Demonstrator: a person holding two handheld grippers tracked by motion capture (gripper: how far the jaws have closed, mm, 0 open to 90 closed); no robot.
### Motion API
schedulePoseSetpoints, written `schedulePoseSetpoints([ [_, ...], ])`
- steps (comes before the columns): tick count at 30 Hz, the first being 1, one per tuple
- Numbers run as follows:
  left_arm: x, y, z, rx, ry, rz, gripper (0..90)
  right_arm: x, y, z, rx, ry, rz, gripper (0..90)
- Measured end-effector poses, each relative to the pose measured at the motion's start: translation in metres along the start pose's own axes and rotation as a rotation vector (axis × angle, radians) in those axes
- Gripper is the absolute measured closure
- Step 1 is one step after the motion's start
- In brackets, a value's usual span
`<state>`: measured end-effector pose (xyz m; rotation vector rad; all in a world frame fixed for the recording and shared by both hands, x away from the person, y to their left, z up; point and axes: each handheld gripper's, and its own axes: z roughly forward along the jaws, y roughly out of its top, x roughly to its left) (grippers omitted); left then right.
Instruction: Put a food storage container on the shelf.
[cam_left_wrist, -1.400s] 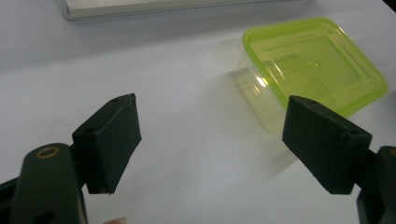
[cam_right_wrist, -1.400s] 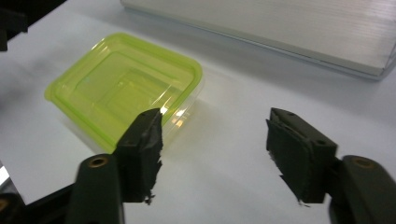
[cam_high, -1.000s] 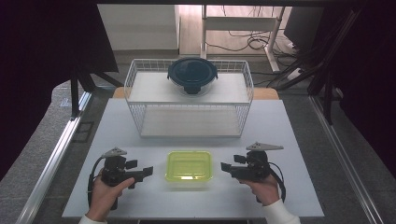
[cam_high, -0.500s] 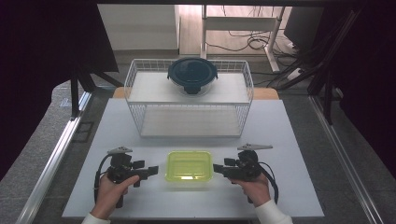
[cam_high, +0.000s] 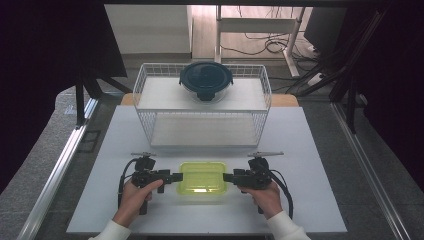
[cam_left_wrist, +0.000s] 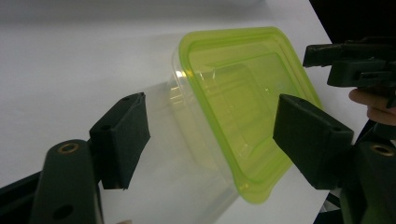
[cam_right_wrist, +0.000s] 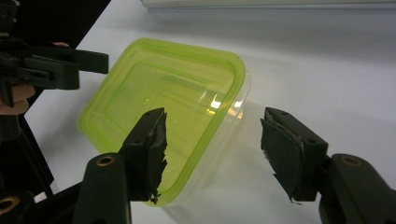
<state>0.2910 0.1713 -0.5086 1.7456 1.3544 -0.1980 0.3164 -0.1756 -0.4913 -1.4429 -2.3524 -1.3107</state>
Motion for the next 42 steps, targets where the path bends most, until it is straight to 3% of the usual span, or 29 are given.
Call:
schedulePoseSetpoints([
  [5, 0.001, 0.002, 0.004, -0.017, -0.03, -0.034, 30.8, -0.002, -0.001, 0.006, 0.012, 0.005, 0.023, 41.4],
  [9, 0.002, 0.001, 0.004, -0.02, -0.034, -0.034, 33.5, -0.005, -0.005, 0.011, 0.026, 0.022, 0.058, 42.7],
  [10, 0.005, -0.001, 0.004, -0.023, -0.046, -0.053, 34.2, -0.006, -0.005, 0.012, 0.03, 0.028, 0.064, 43.1],
  [20, 0.012, -0.006, 0.011, 0.0, -0.073, -0.099, 45.3, -0.004, -0.008, 0.016, 0.039, 0.053, 0.113, 49.6],
  [21, 0.012, -0.007, 0.012, 0.011, -0.094, -0.104, 47.1, -0.004, -0.009, 0.016, 0.04, 0.062, 0.119, 52.2],
  [24, 0.012, -0.008, 0.014, 0.018, -0.109, -0.109, 51.8, -0.004, -0.011, 0.016, 0.041, 0.07, 0.129, 54.7],
  [26, 0.013, -0.009, 0.015, 0.03, -0.148, -0.124, 56.9, -0.004, -0.013, 0.017, 0.046, 0.089, 0.143, 60.0],
  [28, 0.013, -0.01, 0.016, 0.034, -0.134, -0.118, 59.9, -0.004, -0.013, 0.017, 0.047, 0.102, 0.158, 63.7],
  [34, 0.01, -0.011, 0.011, 0.014, -0.121, -0.121, 74.6, -0.002, -0.014, 0.012, 0.017, 0.075, 0.169, 75.7],
  [42, 0.002, -0.011, 0.004, -0.004, -0.144, -0.096, 75.8, 0.002, -0.015, 0.002, -0.003, 0.077, 0.137, 76.8],
])
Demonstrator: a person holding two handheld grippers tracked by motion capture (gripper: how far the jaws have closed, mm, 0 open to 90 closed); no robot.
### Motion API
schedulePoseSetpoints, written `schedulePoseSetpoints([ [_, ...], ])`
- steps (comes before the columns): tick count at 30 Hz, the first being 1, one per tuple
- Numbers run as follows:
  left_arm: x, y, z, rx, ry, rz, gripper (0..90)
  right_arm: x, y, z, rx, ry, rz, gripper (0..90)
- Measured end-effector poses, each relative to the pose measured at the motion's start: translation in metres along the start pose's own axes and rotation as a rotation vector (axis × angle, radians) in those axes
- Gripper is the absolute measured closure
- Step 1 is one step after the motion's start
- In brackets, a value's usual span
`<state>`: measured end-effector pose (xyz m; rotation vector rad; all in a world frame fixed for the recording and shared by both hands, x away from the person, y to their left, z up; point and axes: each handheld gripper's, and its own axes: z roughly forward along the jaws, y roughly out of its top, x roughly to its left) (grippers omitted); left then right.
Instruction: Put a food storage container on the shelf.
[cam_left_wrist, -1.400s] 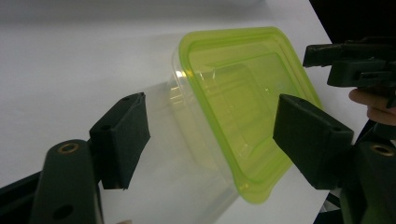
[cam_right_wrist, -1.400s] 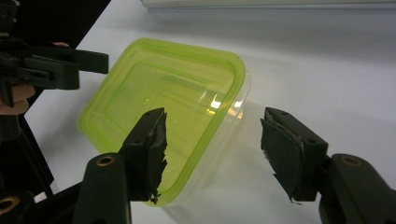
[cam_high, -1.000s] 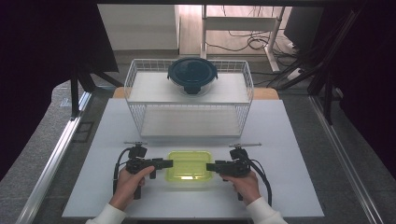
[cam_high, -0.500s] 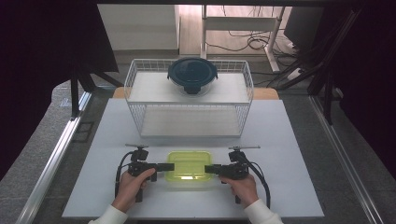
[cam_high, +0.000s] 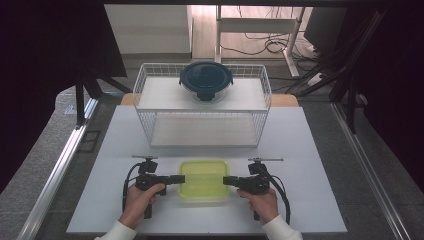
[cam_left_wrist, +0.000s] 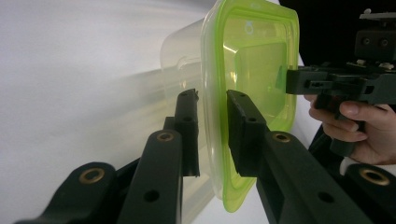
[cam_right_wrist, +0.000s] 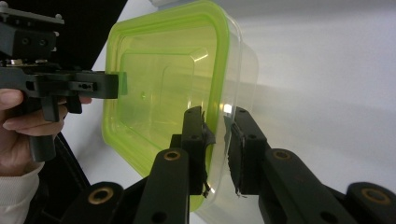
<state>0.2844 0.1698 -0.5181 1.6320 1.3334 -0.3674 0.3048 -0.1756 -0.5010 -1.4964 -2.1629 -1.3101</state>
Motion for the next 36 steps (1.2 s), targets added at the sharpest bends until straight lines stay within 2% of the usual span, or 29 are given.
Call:
schedulePoseSetpoints([
  [1, -0.003, 0.001, -0.002, -0.007, 0.001, 0.02, 76.0, 0.002, 0.001, -0.003, -0.006, 0.005, -0.012, 76.9],
  [6, -0.014, 0.002, -0.009, -0.026, -0.006, 0.052, 75.8, 0.009, 0.003, -0.012, -0.025, 0.015, -0.041, 77.2],
  [11, -0.019, 0.003, -0.014, -0.04, -0.012, 0.067, 75.8, 0.014, 0.005, -0.017, -0.042, 0.017, -0.074, 77.2],
  [14, -0.024, 0.004, -0.018, -0.06, -0.01, 0.085, 76.0, 0.02, 0.006, -0.021, -0.059, 0.011, -0.118, 77.2],
  [17, -0.028, 0.004, -0.021, -0.069, -0.008, 0.099, 76.0, 0.023, 0.007, -0.023, -0.064, 0.01, -0.135, 77.2],
  [18, -0.033, 0.004, -0.024, -0.078, -0.005, 0.117, 75.9, 0.026, 0.008, -0.025, -0.072, 0.007, -0.156, 77.2],
  [22, -0.04, 0.006, -0.03, -0.092, 0.004, 0.155, 75.9, 0.031, 0.009, -0.029, -0.086, 0.009, -0.187, 77.2],
  [25, -0.048, 0.006, -0.035, -0.106, 0.028, 0.182, 76.0, 0.035, 0.01, -0.031, -0.094, -0.002, -0.214, 77.2],
  [32, -0.057, 0.009, -0.043, -0.131, 0.037, 0.22, 76.0, 0.045, 0.013, -0.036, -0.118, -0.002, -0.259, 77.2],
  [36, -0.06, 0.012, -0.046, -0.138, 0.035, 0.236, 76.1, 0.049, 0.014, -0.04, -0.134, -0.002, -0.266, 77.2],
])
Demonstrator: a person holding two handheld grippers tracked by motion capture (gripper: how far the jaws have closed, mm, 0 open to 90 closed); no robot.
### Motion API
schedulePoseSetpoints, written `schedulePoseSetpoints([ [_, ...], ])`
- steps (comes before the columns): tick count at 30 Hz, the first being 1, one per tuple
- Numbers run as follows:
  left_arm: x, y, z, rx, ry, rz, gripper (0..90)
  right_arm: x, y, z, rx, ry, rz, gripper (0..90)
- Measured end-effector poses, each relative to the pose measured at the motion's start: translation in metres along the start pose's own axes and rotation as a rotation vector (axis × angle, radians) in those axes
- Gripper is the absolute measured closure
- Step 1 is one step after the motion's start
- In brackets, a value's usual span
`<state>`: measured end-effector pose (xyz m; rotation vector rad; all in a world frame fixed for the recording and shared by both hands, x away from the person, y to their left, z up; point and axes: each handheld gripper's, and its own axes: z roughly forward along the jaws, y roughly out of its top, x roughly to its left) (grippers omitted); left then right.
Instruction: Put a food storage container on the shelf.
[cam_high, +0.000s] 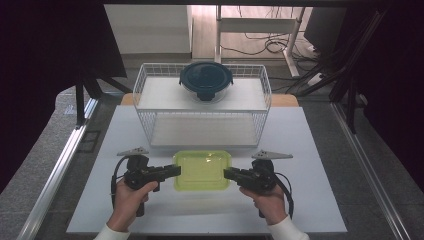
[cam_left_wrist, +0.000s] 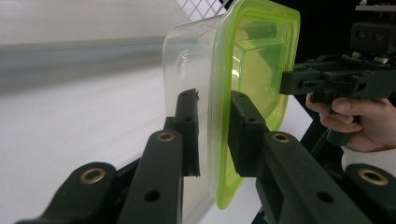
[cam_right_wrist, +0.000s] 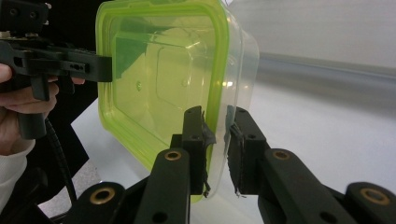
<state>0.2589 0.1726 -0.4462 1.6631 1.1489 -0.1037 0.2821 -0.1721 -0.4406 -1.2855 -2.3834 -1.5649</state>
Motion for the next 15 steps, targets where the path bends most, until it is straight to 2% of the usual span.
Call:
schedulePoseSetpoints([
  [9, -0.002, 0.01, -0.001, -0.009, 0.008, 0.036, 76.4, 0.004, 0.008, -0.003, -0.007, -0.021, -0.043, 76.9],
  [13, -0.004, 0.017, -0.002, -0.018, 0.007, 0.052, 76.4, 0.004, 0.015, -0.005, -0.02, -0.02, -0.054, 77.0],
  [15, -0.007, 0.026, -0.006, -0.03, 0.002, 0.06, 76.3, 0.006, 0.023, -0.008, -0.033, -0.019, -0.075, 76.9],
])
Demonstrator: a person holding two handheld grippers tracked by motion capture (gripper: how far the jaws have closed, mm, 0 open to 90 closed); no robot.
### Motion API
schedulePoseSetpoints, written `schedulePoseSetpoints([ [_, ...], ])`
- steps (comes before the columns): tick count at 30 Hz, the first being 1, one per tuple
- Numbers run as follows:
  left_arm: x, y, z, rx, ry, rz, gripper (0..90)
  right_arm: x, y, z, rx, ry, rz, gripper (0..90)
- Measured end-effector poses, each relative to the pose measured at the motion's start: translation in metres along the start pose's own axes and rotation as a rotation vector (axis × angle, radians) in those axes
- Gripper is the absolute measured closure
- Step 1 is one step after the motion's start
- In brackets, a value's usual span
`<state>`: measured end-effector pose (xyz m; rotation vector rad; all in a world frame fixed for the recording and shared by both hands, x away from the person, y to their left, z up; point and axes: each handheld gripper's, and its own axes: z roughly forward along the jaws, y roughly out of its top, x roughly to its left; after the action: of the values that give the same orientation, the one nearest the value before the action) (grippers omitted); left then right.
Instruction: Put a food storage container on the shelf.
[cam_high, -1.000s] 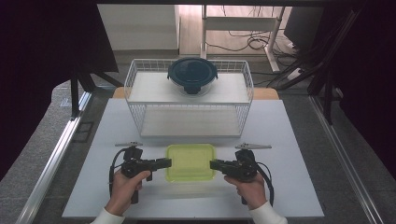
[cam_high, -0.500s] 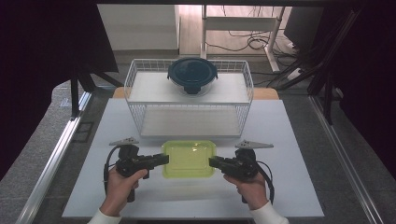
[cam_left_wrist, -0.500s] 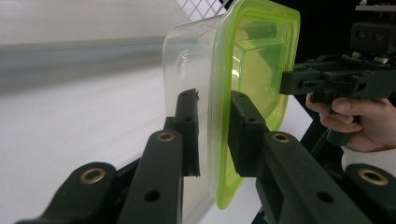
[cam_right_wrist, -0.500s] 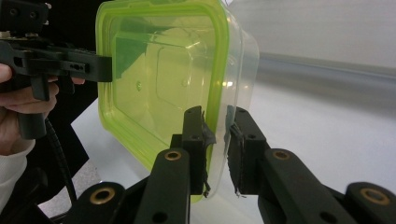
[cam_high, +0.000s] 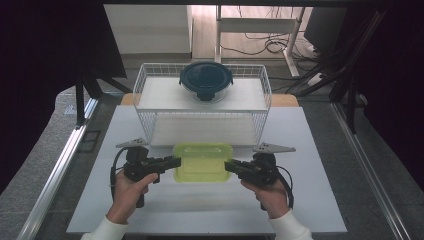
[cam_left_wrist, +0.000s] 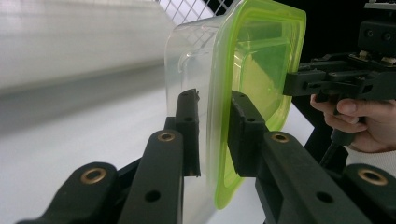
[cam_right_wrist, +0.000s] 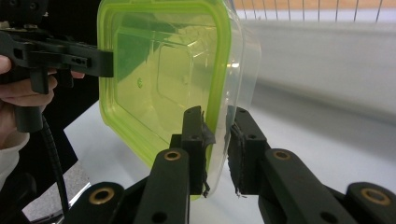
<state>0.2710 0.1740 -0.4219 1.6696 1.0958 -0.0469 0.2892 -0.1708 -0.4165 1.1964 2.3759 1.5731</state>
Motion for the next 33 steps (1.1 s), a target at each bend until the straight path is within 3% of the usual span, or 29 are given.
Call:
schedulePoseSetpoints([
  [8, -0.009, 0.026, -0.01, -0.031, 0.003, 0.037, 76.4, 0.005, 0.027, -0.008, -0.039, 0.002, -0.038, 77.0],
  [22, -0.007, 0.069, -0.013, -0.046, -0.027, 0.027, 77.2, 0.006, 0.071, -0.02, -0.077, 0.016, -0.073, 76.8],
  [33, -0.013, 0.123, -0.023, -0.062, -0.015, 0.071, 77.2, 0.004, 0.122, -0.024, -0.099, 0.01, -0.099, 77.0],
])
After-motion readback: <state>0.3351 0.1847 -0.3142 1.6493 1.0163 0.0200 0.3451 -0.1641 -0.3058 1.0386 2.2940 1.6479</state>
